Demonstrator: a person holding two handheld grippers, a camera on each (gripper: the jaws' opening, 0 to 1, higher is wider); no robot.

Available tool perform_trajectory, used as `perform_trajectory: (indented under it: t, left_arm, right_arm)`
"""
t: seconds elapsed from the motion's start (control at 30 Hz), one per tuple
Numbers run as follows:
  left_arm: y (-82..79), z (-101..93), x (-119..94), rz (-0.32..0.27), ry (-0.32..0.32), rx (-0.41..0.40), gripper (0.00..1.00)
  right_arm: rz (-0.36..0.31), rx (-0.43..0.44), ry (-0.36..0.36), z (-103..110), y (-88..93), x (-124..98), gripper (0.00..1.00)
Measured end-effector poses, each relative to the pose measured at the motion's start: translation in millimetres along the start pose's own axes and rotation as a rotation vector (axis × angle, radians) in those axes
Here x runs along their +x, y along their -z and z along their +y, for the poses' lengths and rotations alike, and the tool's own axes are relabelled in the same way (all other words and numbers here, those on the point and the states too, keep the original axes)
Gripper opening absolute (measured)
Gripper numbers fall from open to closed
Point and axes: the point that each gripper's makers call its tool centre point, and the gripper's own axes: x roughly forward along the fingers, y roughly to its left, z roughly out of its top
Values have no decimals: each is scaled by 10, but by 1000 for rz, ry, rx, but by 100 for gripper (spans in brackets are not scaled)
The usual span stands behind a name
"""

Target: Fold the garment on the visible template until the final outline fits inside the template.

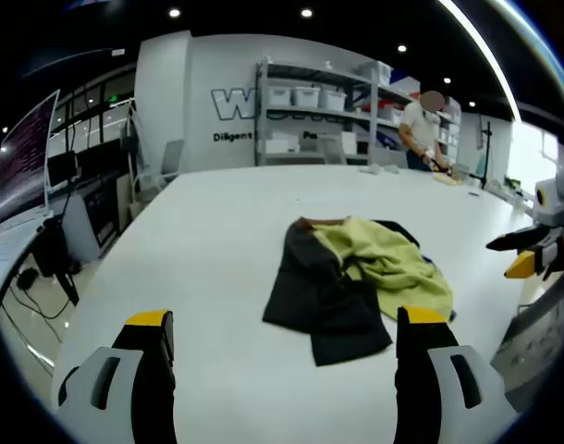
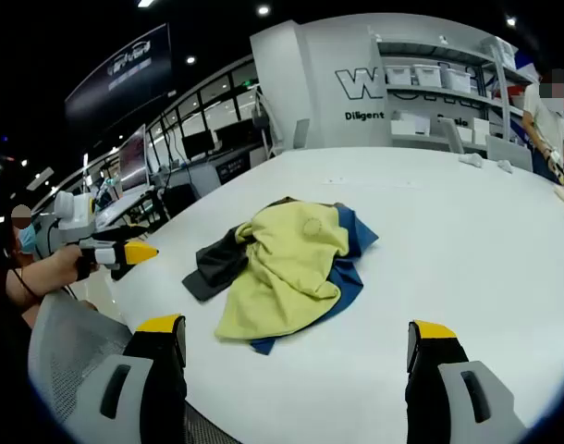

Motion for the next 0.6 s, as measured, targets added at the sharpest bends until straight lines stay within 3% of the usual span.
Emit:
perform_trajectory:
  t: [0.6]
  left_arm:
    - [-16, 23, -6, -10, -9, 1, 93]
  right_arm:
    - [-12, -5, -5, 1, -19, -1, 99]
